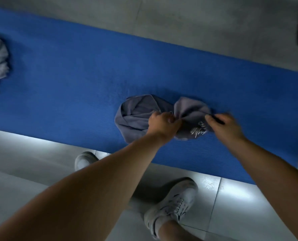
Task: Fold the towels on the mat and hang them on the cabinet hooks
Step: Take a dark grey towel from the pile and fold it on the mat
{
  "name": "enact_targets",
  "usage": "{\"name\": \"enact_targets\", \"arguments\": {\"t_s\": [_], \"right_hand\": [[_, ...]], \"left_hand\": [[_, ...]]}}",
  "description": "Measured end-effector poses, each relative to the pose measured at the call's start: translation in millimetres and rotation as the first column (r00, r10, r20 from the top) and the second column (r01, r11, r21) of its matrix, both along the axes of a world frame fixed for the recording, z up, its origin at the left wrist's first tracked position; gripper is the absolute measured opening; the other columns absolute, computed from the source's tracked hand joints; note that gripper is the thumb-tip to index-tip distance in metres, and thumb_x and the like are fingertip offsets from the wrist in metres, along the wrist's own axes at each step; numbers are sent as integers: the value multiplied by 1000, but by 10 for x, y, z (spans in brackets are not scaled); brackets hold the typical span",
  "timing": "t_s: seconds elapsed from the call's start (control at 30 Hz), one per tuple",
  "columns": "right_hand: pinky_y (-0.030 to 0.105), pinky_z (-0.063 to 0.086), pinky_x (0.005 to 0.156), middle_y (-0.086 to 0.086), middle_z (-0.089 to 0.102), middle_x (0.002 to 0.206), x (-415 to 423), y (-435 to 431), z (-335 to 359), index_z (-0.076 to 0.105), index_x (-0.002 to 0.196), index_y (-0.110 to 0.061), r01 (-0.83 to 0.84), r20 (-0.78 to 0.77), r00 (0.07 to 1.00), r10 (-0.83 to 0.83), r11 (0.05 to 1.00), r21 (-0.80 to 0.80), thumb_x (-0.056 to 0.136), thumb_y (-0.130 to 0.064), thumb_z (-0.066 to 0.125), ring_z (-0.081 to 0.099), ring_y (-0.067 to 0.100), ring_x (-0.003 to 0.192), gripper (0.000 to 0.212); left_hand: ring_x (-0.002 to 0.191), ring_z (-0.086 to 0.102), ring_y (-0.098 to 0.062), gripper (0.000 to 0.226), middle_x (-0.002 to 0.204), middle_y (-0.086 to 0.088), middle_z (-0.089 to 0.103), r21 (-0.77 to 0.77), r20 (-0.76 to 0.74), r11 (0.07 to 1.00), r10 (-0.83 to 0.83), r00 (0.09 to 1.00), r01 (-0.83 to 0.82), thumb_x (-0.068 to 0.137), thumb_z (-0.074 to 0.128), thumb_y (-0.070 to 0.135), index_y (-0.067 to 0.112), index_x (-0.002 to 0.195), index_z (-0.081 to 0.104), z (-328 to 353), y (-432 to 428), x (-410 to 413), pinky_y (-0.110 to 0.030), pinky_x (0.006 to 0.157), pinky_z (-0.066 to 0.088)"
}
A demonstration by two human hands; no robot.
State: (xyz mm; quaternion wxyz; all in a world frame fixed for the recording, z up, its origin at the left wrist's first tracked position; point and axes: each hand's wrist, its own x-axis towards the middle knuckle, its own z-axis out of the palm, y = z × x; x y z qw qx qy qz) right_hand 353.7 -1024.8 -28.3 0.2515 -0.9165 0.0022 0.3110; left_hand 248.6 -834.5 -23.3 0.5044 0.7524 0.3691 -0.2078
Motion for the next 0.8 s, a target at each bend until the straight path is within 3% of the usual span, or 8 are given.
{"name": "enact_targets", "arguments": {"t_s": [0.07, 0.13, 0.23, 0.37, 0.5, 0.63, 0.73, 0.8], "right_hand": [[44, 41, 105, 14, 54, 131, 17, 69, -357, 69, 112, -23, -105, -33, 994, 101, 975, -193, 86, -70, 36, 49, 35, 124, 63], [38, 29, 113, 9, 46, 147, -58, 304, -591, 66, 121, -20, -126, 112, 981, 159, 957, -261, 100, -50, 38, 35, 33, 138, 47], [23, 35, 92, 0, 58, 127, -235, 952, -864, 69, 110, -17, -249, 200, 949, 244, 969, -5, 100, -34, 50, 52, 22, 119, 27], [32, 49, 86, -3, 62, 104, -299, 1711, -1325, 70, 100, -21, -497, 194, 862, 468, 854, 151, 96, -33, 58, 60, 18, 97, 18], [35, 47, 92, 0, 67, 105, -191, 2284, -1637, 73, 101, -20, -593, 324, 783, 531, 795, 128, 93, -33, 62, 59, 25, 103, 18], [39, 46, 94, 0, 65, 109, -69, 2660, -1805, 72, 100, -30, -706, 294, 663, 688, 706, -60, 89, -49, 64, 55, 27, 110, 24], [37, 47, 95, 0, 59, 105, 54, 2794, -1779, 72, 97, -31, -753, 187, 639, 746, 657, -49, 80, -55, 73, 58, 24, 108, 29], [38, 47, 96, -3, 54, 101, 105, 2823, -1725, 72, 91, -35, -825, 117, 551, 826, 560, -77, 78, -56, 75, 59, 21, 105, 25]], "left_hand": [[111, 55, -37, 47, 110, -17, 62, 169, -109, 986, 26, 994, -8, 86, 39, 56, 18, 88, 67, -464, 182, -61, -43, 89, 47], [123, 47, -39, 45, 130, -17, 53, 287, -198, 955, 135, 971, -74, 88, 47, 48, 17, 114, 66, -768, 481, -140, -48, 99, 45], [129, 39, -40, 42, 136, -18, 45, 409, -226, 903, 238, 945, -130, 91, 52, 32, 13, 129, 59, -1069, 979, -232, -49, 108, 38], [126, 49, -40, 43, 133, -19, 51, 377, -211, 899, 317, 925, -222, 92, 58, 31, 11, 129, 52, -1389, 1348, -411, -45, 103, 41], [105, 64, -33, 26, 104, -10, 70, 335, -168, 924, 251, 953, -184, 88, 64, 35, 17, 106, 62, -1560, 1481, -528, -35, 81, 49], [82, 62, -26, 33, 73, 3, 58, 257, -51, 960, 132, 990, -115, 81, 60, 55, 28, 65, 54, -1693, 1437, -659, -33, 70, 48], [80, 59, -14, 33, 75, 4, 59, 187, 69, 957, 214, 974, -223, 93, 60, 40, 33, 61, 60, -1757, 1439, -761, -25, 73, 43], [65, 56, 0, 28, 72, 6, 62, 103, 112, 949, 286, 952, -297, 95, 63, 27, 25, 68, 69, -1714, 1427, -804, -18, 65, 41]]}}
